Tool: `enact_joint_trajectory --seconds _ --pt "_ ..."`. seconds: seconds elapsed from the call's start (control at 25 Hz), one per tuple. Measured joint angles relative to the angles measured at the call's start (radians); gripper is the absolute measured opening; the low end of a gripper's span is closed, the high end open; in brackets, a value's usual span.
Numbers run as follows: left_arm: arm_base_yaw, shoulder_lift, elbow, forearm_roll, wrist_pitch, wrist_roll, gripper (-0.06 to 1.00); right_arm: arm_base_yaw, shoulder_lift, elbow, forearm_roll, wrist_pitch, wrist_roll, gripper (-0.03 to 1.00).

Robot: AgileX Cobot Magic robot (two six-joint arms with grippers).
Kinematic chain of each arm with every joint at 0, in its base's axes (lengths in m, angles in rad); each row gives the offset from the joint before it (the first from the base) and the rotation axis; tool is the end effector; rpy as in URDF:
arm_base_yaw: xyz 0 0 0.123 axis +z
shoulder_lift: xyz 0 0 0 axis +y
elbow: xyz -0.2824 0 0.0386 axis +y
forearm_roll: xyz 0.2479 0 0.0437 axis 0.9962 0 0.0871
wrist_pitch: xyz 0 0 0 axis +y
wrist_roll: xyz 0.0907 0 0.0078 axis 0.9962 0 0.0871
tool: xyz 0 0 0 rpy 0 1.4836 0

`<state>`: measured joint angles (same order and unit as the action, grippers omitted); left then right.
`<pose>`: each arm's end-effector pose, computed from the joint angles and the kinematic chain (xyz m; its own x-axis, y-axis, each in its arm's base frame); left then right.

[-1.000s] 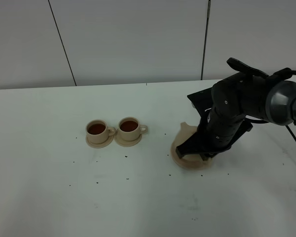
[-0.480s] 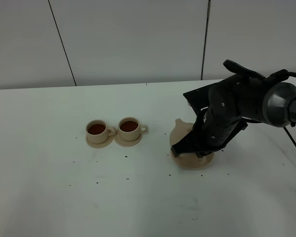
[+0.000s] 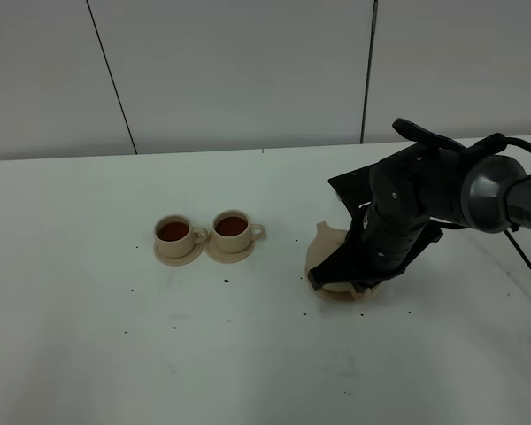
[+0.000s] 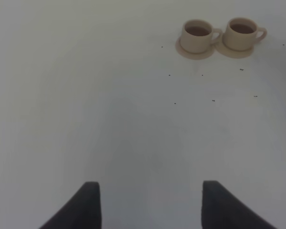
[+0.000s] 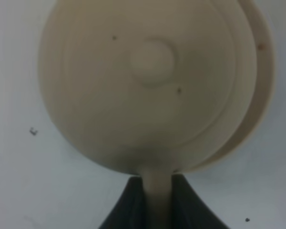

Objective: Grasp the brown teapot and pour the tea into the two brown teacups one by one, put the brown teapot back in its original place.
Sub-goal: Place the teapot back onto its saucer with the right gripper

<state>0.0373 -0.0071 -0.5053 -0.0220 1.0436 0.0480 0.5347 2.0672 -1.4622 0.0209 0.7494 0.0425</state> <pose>-0.0058 -0.0020 0.2800 -0.4296 0.0209 -0.9028 -0.0043 0.9997 0.0252 0.3644 0.2173 0.1610 -0.8493 -0.4359 -0.2978 -0.4649 0.8848 0.0308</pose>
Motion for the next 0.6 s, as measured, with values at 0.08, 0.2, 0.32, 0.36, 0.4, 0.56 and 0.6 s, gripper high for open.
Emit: enact_joint_trajectory --seconds 0.08,0.2,0.32,0.36,0.4,0.56,0.6 --pt "0.0 0.0 0.0 0.0 0.0 0.0 0.53 0.0 0.0 0.0 -0.005 0.0 0.004 0.09" --pt "0.0 0.0 0.0 0.0 0.0 0.001 0.53 0.0 0.0 0.0 -0.01 0.001 0.005 0.09" --pt "0.0 0.0 0.0 0.0 0.0 0.001 0.53 0.0 0.0 0.0 -0.021 0.002 0.007 0.09" --pt "0.0 0.0 0.0 0.0 0.0 0.001 0.53 0.0 0.0 0.0 -0.021 0.002 0.007 0.09" --pt "0.0 0.0 0.0 0.0 0.0 0.001 0.53 0.0 0.0 0.0 -0.027 0.002 0.007 0.09" --pt "0.0 0.0 0.0 0.0 0.0 0.001 0.53 0.0 0.0 0.0 -0.033 0.004 0.007 0.09" --pt "0.0 0.0 0.0 0.0 0.0 0.001 0.53 0.0 0.0 0.0 -0.033 0.007 0.007 0.09"
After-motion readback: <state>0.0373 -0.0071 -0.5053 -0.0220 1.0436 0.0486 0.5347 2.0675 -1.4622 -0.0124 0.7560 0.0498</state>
